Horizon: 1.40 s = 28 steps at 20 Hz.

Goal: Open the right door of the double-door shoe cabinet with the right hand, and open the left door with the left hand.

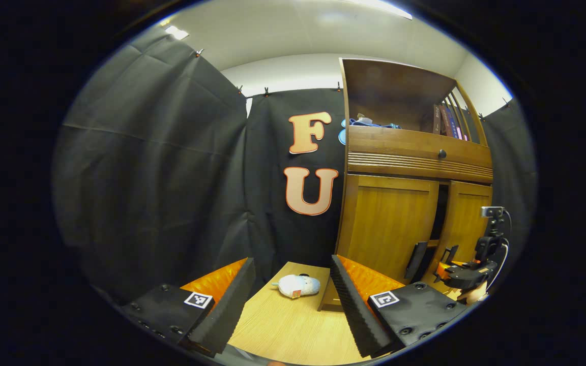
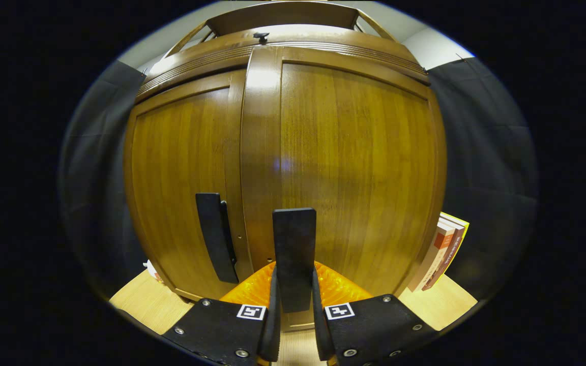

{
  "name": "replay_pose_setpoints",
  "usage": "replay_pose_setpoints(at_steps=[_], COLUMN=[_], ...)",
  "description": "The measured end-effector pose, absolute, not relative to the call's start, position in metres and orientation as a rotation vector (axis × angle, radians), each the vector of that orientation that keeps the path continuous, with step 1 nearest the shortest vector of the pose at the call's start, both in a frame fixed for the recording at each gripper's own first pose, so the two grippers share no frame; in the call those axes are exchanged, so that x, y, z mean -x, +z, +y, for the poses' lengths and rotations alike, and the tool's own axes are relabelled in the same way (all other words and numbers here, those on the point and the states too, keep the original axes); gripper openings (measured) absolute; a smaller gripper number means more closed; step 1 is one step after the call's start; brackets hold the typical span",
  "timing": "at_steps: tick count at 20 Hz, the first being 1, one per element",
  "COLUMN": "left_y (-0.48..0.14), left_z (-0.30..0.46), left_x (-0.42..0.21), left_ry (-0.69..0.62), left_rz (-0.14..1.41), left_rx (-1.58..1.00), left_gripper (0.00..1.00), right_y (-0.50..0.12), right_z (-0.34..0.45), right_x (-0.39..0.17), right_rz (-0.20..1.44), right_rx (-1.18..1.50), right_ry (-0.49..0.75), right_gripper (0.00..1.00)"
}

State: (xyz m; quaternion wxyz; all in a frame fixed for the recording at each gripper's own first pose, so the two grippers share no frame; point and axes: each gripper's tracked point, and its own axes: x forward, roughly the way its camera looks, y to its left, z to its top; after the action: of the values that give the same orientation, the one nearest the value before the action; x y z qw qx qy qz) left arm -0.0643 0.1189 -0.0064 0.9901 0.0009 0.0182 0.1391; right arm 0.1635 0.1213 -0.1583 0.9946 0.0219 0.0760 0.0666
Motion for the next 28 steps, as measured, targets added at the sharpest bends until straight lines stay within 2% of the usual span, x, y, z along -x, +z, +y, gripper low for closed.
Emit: replay_pose_setpoints(at_steps=[2,3,4,5,9,10,13,20,28], left_y=[-0.006,-0.006,-0.006,-0.004,0.001,0.001,0.002,-0.004,-0.014], left_z=[0.124,0.125,0.123,0.120,0.105,0.099,0.083,0.035,-0.014], left_x=[0.064,0.063,0.061,0.058,0.044,0.040,0.029,0.008,-0.008], left_ry=[0.287,0.287,0.283,0.276,0.240,0.223,0.179,0.072,-0.020], left_rz=[0.034,0.032,0.028,0.027,0.014,0.008,0.007,0.005,0.015], left_rx=[0.003,0.002,-0.001,-0.005,-0.020,-0.018,-0.021,-0.021,-0.009], left_gripper=[0.96,0.94,0.96,0.94,0.94,0.99,0.94,0.96,0.94], right_y=[-0.159,-0.159,-0.158,-0.159,-0.161,-0.161,-0.162,-0.158,-0.159], right_z=[0.111,0.106,0.100,0.095,0.072,0.068,0.049,0.018,-0.038], right_x=[-0.144,-0.136,-0.129,-0.123,-0.097,-0.092,-0.076,-0.056,-0.034], right_rz=[0.161,0.163,0.167,0.173,0.184,0.184,0.200,0.227,0.245], right_rx=[-0.065,-0.067,-0.068,-0.069,-0.065,-0.059,-0.052,-0.067,-0.064], right_ry=[0.149,0.160,0.168,0.173,0.156,0.146,0.117,0.061,-0.025], right_gripper=[0.28,0.28,0.28,0.28,0.28,0.28,0.27,0.22,0.07])
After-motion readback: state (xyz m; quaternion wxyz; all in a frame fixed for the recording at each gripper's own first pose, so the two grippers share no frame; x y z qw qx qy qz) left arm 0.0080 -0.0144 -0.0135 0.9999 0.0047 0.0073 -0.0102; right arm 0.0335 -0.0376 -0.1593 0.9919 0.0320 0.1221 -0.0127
